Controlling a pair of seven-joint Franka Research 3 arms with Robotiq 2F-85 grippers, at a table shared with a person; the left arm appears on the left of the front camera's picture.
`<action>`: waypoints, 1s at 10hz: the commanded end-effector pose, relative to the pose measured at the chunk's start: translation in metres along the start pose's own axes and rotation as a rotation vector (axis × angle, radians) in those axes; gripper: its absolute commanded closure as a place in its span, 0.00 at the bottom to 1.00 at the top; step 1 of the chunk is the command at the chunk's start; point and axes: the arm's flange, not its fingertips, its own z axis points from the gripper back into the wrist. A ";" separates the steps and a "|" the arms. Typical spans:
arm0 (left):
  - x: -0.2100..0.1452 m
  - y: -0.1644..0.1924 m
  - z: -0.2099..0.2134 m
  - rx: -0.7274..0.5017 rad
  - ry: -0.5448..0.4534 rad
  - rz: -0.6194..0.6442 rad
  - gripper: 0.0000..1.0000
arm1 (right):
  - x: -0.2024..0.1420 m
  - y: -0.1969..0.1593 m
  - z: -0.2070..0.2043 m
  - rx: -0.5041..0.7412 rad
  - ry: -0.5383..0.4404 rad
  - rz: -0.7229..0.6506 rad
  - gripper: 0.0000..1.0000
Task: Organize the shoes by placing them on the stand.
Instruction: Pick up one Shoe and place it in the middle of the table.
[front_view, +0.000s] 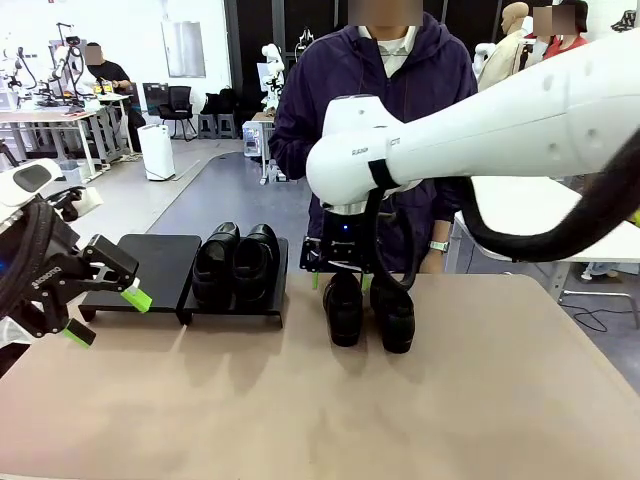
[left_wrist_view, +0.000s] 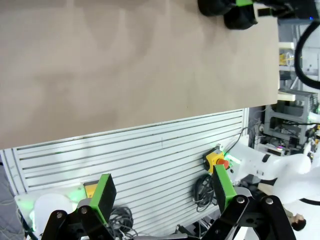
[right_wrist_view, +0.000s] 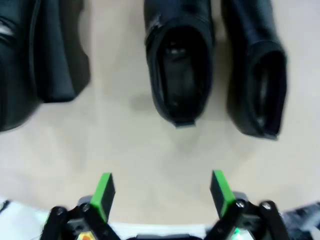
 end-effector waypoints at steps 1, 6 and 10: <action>-0.002 0.003 -0.001 -0.011 0.004 -0.003 0.00 | 0.018 -0.006 -0.010 0.009 -0.012 -0.018 0.00; -0.002 0.003 -0.001 -0.011 0.004 -0.003 0.00 | 0.057 -0.040 -0.046 0.027 -0.081 -0.060 0.00; -0.002 0.003 -0.001 -0.011 0.004 -0.003 0.00 | 0.069 -0.047 -0.066 0.019 -0.082 -0.054 0.00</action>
